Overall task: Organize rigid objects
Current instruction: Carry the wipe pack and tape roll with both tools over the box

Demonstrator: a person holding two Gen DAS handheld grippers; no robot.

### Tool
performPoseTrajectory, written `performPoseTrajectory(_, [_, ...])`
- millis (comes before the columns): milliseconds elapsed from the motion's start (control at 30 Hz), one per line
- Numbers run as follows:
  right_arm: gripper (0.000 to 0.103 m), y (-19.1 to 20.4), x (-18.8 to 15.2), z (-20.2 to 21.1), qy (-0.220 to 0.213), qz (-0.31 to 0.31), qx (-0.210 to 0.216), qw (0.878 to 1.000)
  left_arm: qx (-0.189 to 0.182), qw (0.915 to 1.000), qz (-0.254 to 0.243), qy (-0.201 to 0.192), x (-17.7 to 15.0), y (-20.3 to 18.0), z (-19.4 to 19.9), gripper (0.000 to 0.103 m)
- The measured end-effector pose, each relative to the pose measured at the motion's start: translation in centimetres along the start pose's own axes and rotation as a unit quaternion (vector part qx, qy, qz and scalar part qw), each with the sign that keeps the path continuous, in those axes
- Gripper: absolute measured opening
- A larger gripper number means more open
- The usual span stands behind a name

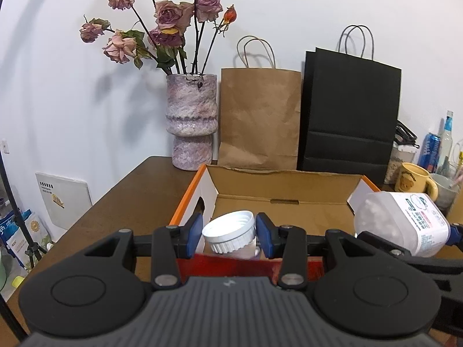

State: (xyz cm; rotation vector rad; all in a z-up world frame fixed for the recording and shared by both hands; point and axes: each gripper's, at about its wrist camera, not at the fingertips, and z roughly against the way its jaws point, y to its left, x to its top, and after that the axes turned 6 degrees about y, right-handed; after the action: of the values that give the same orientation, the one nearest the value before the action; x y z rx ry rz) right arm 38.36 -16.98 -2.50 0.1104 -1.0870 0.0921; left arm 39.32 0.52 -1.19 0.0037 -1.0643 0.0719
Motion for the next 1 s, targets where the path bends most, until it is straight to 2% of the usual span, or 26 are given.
performPoseTrajectory(567, [0.083,-0.8,1.6,-5.8,0.021,-0.013,0.002,1.000,0.016,0.9997,0.018,0.006,2.3,-1.4,-5.5,0.042])
performPoseTrajectory(1000, [0.083,-1.9,2.6,-9.9,0.033,-0.017,-0.004,0.999,0.020,0.9997,0.007,0.014,3.3,-2.2,-8.8,0.042])
